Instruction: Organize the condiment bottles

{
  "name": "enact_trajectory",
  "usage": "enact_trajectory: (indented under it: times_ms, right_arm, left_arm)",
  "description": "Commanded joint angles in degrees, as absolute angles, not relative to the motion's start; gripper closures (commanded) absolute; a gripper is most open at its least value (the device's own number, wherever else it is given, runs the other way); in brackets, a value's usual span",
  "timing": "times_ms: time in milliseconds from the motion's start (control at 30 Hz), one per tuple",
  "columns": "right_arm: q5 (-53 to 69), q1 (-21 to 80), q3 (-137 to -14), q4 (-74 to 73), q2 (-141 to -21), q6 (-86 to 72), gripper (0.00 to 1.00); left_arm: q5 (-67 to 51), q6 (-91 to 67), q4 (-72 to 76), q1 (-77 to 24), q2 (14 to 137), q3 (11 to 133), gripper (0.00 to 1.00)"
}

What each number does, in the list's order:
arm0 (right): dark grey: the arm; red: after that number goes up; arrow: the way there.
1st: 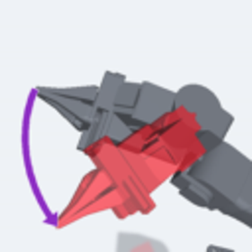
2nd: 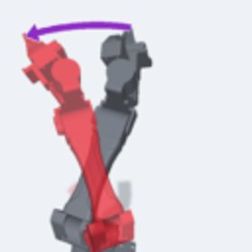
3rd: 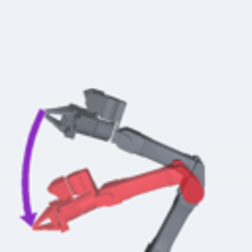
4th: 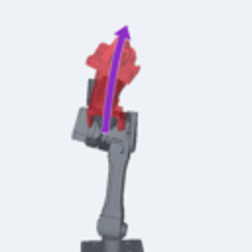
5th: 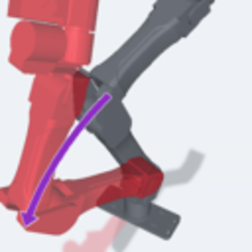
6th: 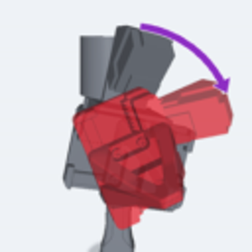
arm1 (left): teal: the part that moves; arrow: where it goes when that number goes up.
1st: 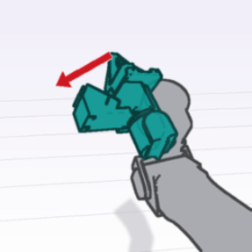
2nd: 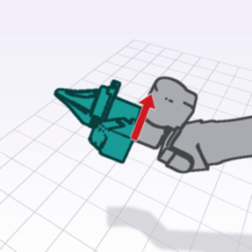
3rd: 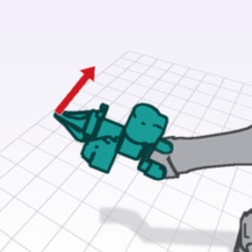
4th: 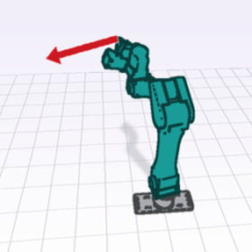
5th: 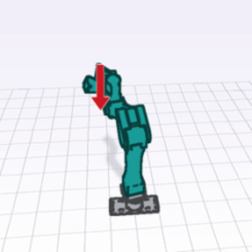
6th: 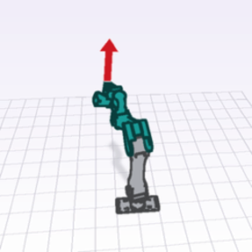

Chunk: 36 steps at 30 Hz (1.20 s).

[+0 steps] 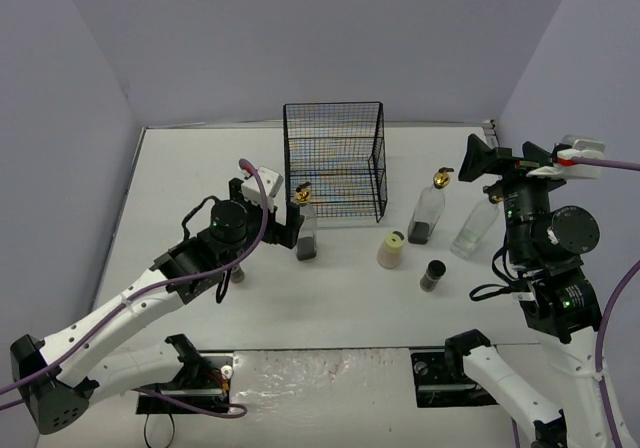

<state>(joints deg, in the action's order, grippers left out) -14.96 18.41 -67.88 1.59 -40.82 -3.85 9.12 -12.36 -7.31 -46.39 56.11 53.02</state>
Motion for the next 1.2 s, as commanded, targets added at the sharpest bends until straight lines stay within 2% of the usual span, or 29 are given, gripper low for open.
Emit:
enact_trajectory:
  times_ms: [0, 200, 500, 800, 1167]
  right_arm:
    - [-14.4, 19.0, -67.5, 7.1, -41.2, -3.7, 0.00]
    - [-14.1, 19.5, -67.2, 7.2, -41.0, -3.3, 0.00]
    - [-13.9, 20.7, -66.5, 7.2, -39.6, -2.1, 0.00]
    - [-14.3, 22.1, -65.8, 7.1, -38.8, -1.0, 0.00]
    - [-15.6, 23.5, -65.5, 7.1, -38.9, -0.5, 0.00]
  left_arm:
    - [7.3, -9.5, 1.5, -46.6, 56.3, 54.0, 0.06]
    - [2.7, -9.9, 4.9, -46.6, 59.2, 52.1, 0.08]
    - [-3.2, -5.9, 11.2, -43.1, 59.5, 49.1, 0.17]
    - [-17.6, -3.8, 17.2, -36.0, 61.4, 47.2, 0.23]
    - [-24.0, -1.6, 17.3, -34.7, 63.8, 47.6, 0.23]
